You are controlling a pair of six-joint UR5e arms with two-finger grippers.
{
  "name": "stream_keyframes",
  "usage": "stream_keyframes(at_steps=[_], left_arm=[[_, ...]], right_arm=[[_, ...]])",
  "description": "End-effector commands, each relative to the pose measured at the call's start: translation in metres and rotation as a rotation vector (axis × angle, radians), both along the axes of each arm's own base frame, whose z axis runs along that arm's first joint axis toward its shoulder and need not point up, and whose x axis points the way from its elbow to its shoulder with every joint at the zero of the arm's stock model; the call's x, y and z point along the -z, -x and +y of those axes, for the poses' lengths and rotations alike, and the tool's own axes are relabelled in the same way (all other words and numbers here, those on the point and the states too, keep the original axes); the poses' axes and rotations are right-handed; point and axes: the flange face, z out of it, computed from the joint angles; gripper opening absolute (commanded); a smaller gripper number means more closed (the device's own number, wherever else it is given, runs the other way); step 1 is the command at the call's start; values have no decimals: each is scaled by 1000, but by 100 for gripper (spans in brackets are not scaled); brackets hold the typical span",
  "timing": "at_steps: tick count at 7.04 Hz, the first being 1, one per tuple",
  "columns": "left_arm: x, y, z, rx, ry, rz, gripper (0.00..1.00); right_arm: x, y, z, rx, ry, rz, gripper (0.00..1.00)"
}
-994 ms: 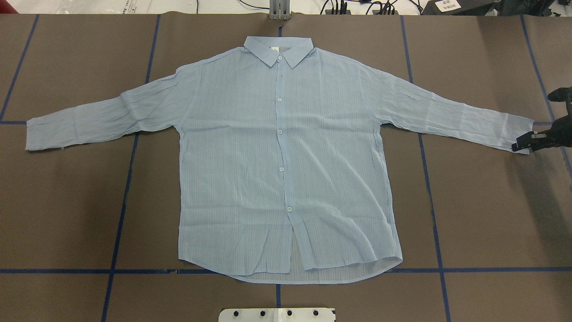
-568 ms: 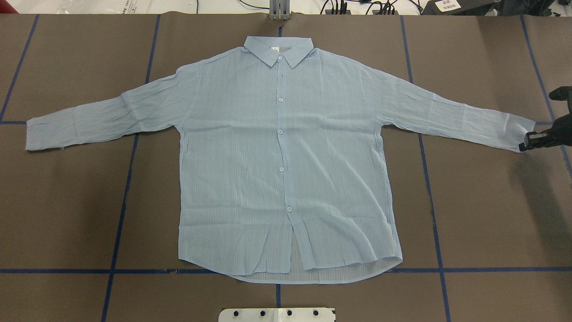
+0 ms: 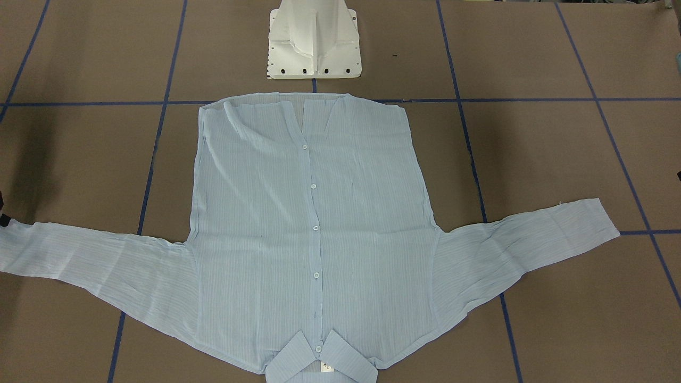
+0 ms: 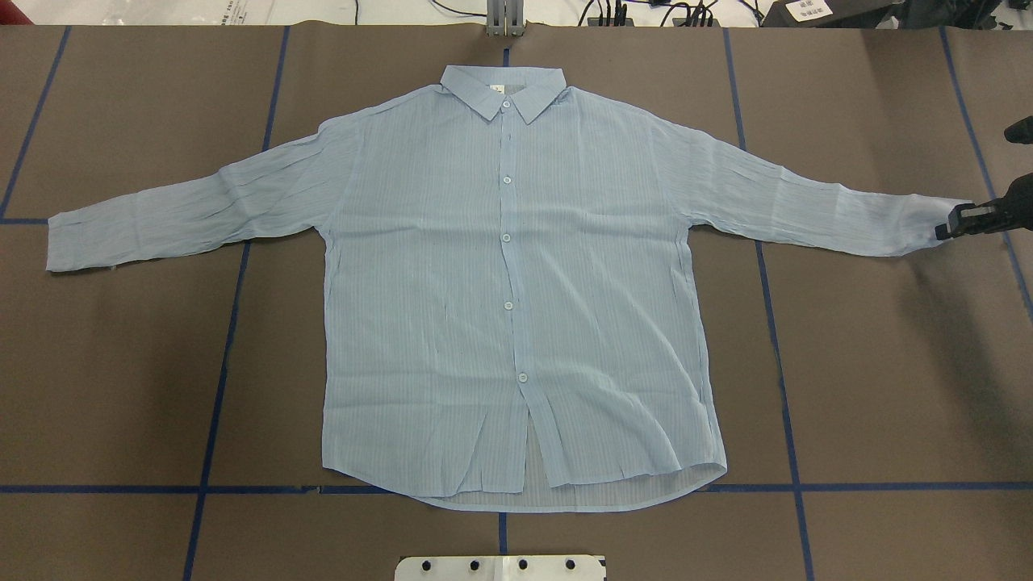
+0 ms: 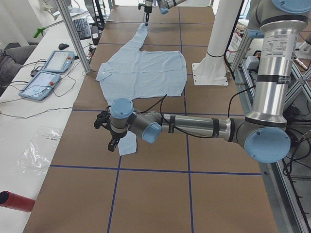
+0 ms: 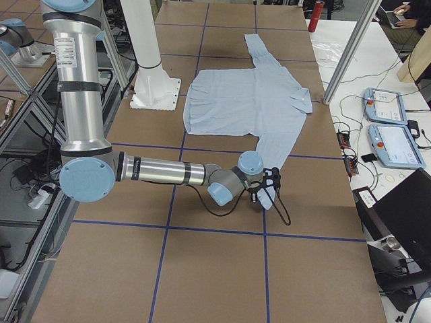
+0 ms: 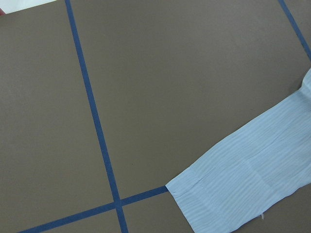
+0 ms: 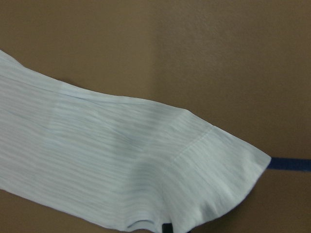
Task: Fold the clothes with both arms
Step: 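Carry the held sleeve with the right gripper across the shirt body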
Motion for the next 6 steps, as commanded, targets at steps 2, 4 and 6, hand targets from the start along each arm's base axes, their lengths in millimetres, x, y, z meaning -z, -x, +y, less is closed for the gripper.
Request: stream_keyframes(at_steps=[2,4,6], left_arm=[[-2,1,1,1,3,-2,100],[-11,0,2,-2,18,-5,100],[-26,0,0,-3,44,-8,100]], right_arm=[[192,69,-44,79,-94,-56,0],[346,159,-65,109,-37,-99,0],[438,272,-32,34,-32,-107,0]])
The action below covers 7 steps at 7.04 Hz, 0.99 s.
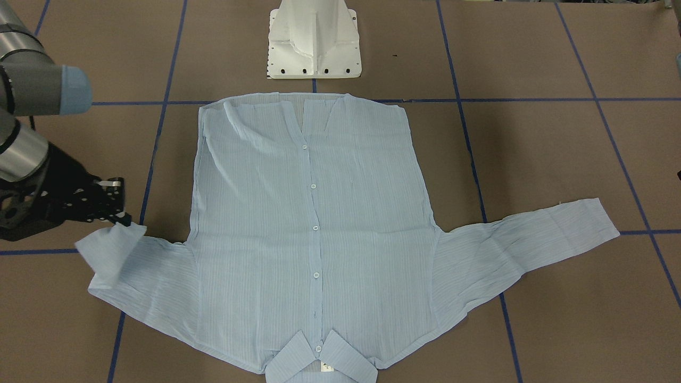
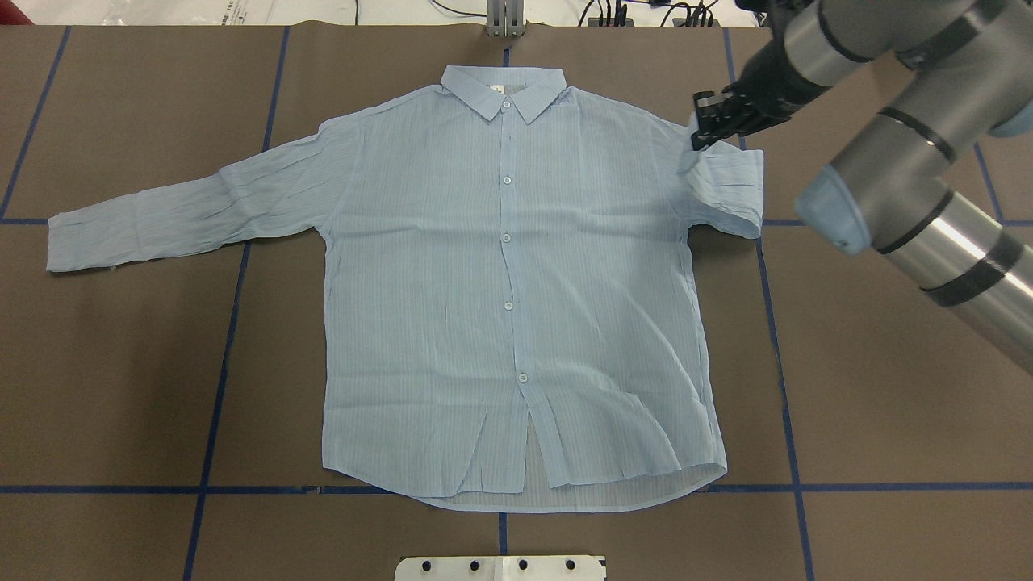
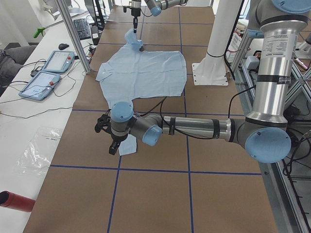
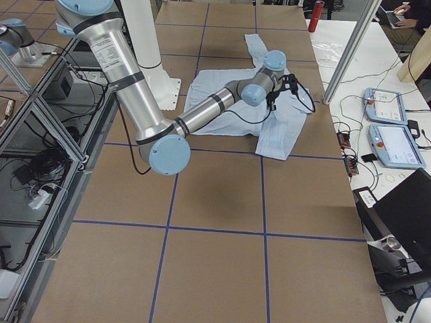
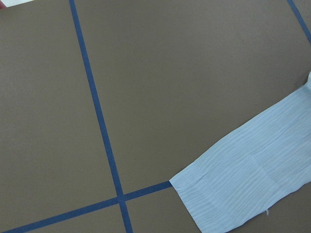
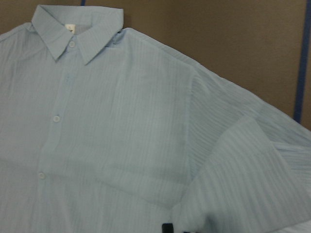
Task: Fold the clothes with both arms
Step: 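Carry the held sleeve with the right gripper across the shirt body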
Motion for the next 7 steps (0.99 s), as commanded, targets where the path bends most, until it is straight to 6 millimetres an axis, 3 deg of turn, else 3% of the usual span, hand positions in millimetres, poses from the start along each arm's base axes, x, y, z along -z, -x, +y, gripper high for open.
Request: stream_keyframes(at_steps=[1,2,3,4,6,7], left_arm=[[-14,0,-1,0,26,-5,100],[-24,0,-1,0,26,-5,100],[-41,0,0,2,23,-4,100],[-52,0,-1,5,20,0,100],[-58,-1,-5,5,27,-1,100],[-57,-1,-6,5,25,0,100]], right_arm=[[110,126,23,-80,18,-11,0],[159,188,12,-98,40,8,0],[175,240,12,-115,31,57,0],[166,260,16,-126,23,94,0],[151,283,15,-119,29,139,0],[143,311,16,-107,17,135,0]])
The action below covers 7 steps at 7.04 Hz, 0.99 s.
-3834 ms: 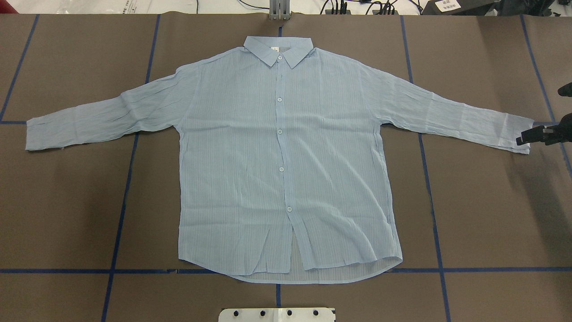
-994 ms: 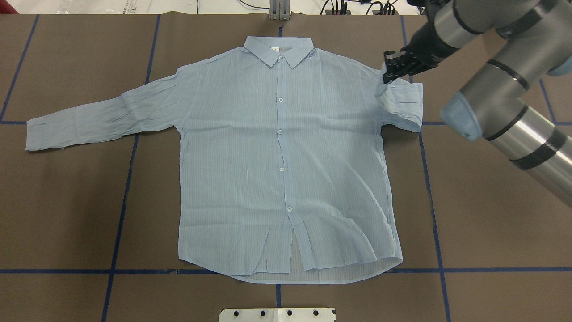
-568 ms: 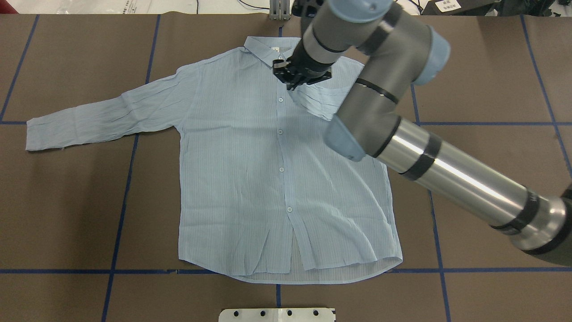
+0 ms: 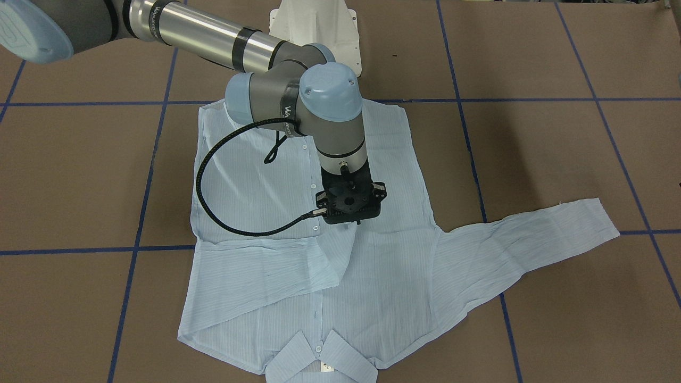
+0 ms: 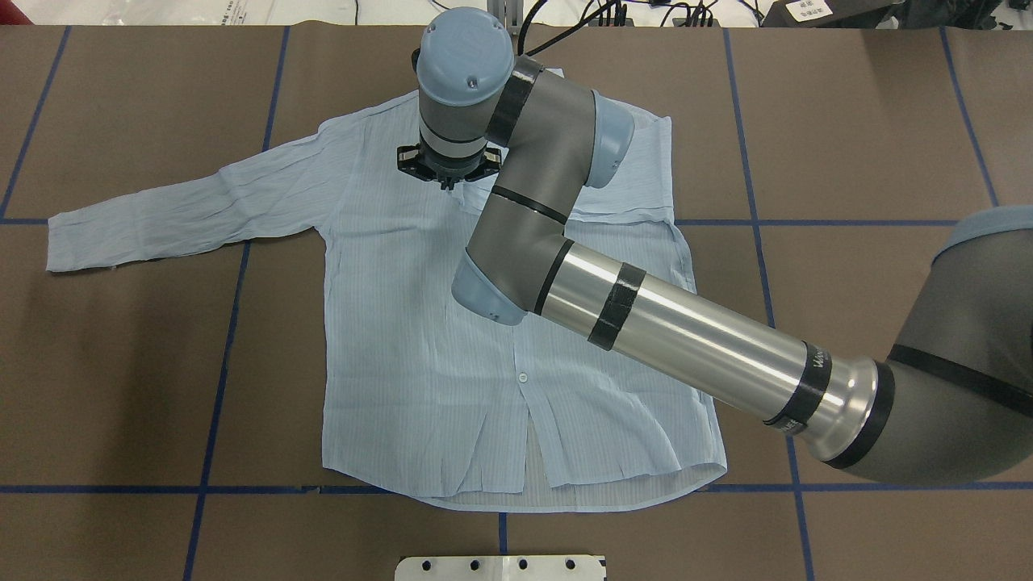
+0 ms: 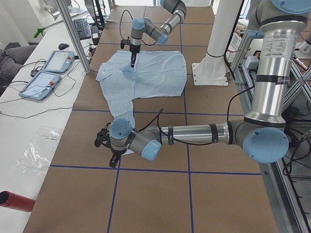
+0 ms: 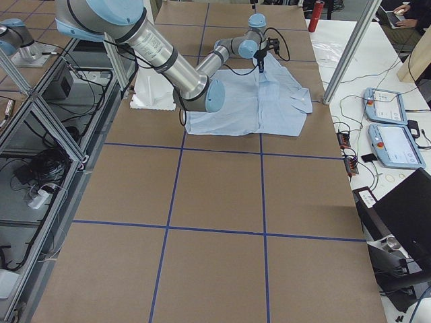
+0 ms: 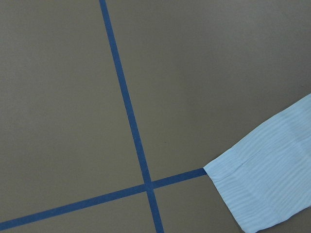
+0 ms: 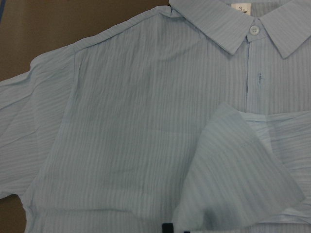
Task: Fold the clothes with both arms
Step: 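Carry the held sleeve with the right gripper across the shirt body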
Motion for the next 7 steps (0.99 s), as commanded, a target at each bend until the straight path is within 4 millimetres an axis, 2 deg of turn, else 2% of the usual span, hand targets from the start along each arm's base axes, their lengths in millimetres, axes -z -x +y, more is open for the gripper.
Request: stream_keyframes(at_steps=[1,2,3,4,5,6,7], left_arm=[[-1,0,-2,-1,-2,0,100],[0,0,-2,-1,-5,0,100],[2,-1,-5,0,-7,-1,100],[-1,-1,-5,1,-1,-1,100],[-5,-1,-7,3,3,-1,100],[-10,-1,-14,8,8,-2,100],[-8,-6,-19,98,65,0,100]], right_arm=[[-15,61,8,12,-55,-21,77],[20,74,20,-12,-119,-58,100],[52,85,31,-60,-175,-67,100],[54,97,46,-48,-180,-64,100],[57,98,48,-49,-174,-69,100],[62,93,49,-57,-137,-75,100],[69,73,55,-45,-56,42,100]])
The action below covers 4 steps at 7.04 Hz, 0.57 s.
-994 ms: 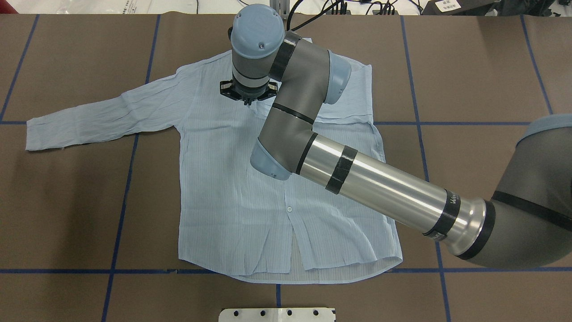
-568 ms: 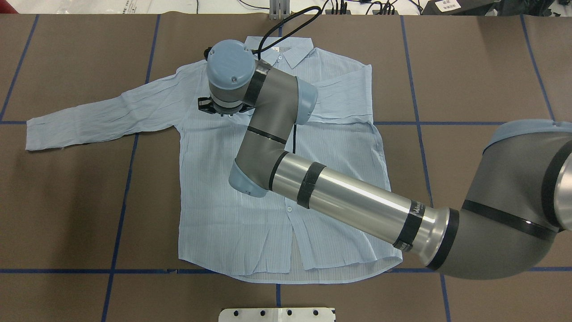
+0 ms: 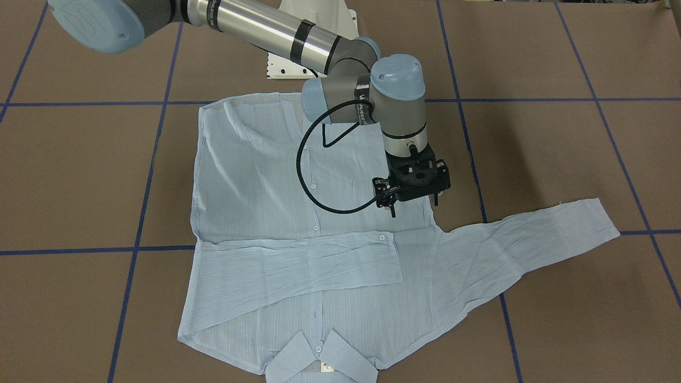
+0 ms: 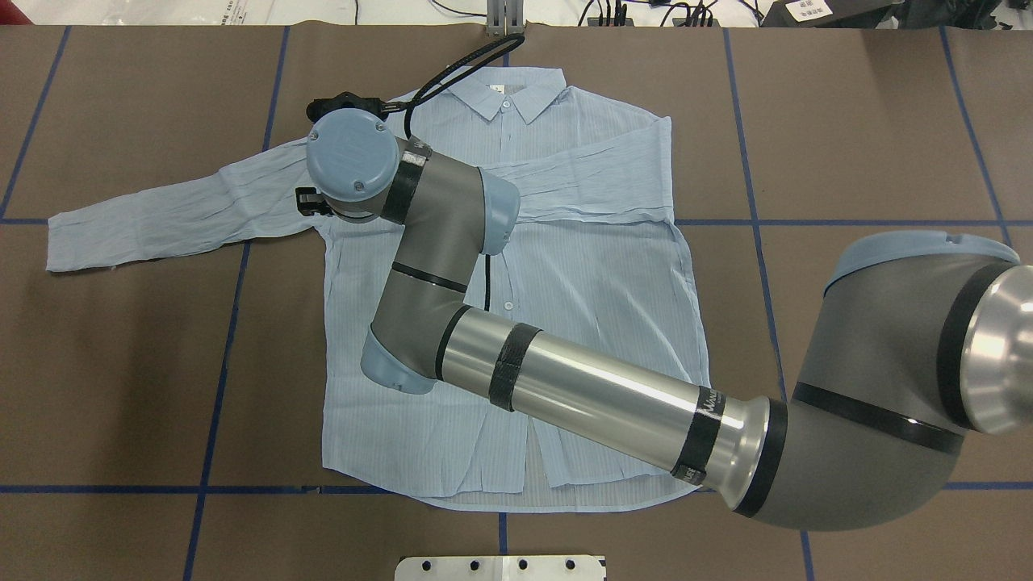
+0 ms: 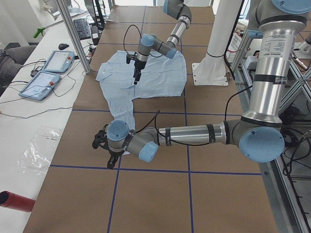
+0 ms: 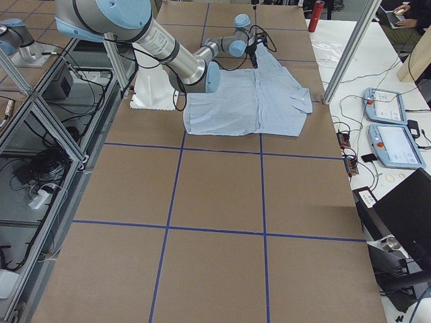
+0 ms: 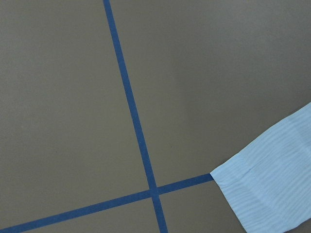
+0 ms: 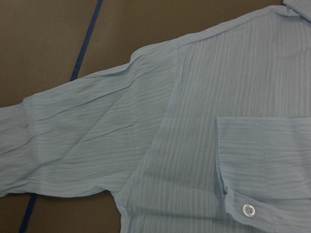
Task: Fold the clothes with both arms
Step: 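Carry the held sleeve with the right gripper across the shirt body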
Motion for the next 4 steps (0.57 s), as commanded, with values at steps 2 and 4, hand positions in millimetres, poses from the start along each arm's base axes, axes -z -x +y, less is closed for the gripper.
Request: stream_keyframes(at_steps=[2,4], left_arm=[[-3,-70,22,242,117,91,99],[-2,-154,56,358,199,167,97]], right_arm=[[-17,-99,6,13,211,208,100],[-96,-208,-12,65,228,260,100]])
